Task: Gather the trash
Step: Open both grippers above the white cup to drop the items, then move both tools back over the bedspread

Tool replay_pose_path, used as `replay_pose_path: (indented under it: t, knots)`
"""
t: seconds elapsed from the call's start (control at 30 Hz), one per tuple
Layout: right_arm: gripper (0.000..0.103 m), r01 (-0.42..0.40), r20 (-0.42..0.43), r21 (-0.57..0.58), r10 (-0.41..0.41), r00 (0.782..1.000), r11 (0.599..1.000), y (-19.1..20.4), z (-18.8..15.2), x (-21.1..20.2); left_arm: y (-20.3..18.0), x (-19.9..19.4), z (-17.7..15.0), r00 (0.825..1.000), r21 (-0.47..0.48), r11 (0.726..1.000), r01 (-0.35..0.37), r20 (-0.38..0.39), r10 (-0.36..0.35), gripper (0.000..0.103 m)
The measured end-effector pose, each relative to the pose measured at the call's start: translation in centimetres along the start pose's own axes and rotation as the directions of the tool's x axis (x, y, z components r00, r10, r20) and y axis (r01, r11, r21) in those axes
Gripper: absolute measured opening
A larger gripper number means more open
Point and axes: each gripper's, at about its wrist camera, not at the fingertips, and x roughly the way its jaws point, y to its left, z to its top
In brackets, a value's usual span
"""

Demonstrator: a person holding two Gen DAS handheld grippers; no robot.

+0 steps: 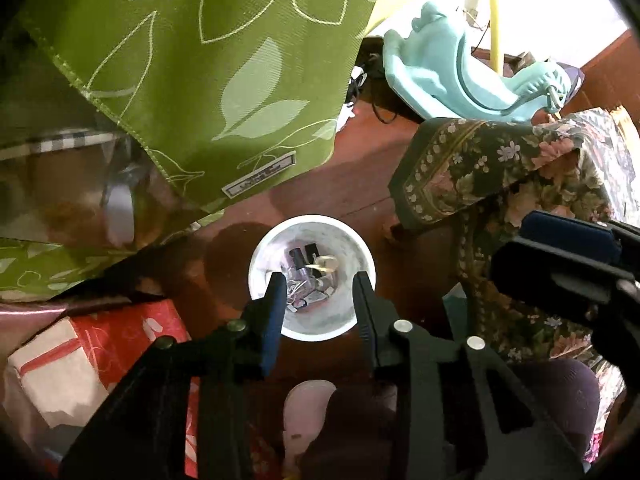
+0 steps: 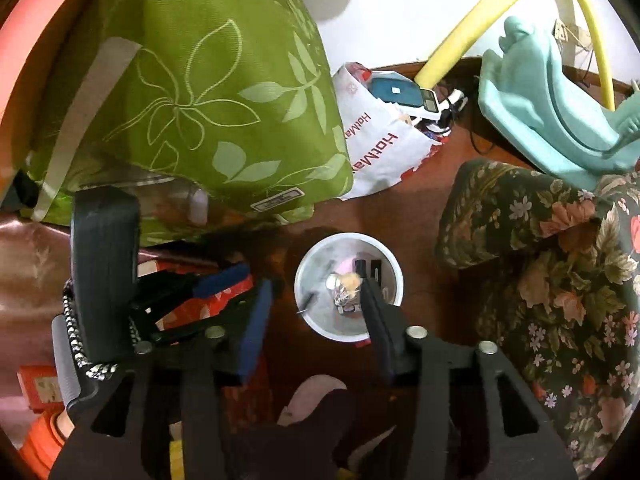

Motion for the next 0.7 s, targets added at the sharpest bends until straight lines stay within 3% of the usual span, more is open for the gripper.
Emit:
replay_pose_path:
  t: [0.4, 0.7]
  knots:
    - [0.044, 0.053, 0.089, 0.014, -0.054, 0.995, 0.999, -1.6, -1.8, -4.8, -3.6, -2.5, -0.2, 0.999, 0.077, 0.997, -0.013, 0.036, 0.010, 0.033]
    - [0.044, 0.095, 0.210, 0.072, -0.108, 0.972, 0.993, -5.4, -3.9, -11.0, -9.7, -6.1, 0.1, 0.994, 0.173, 0.985, -0.012, 0.113, -0.008, 0.033]
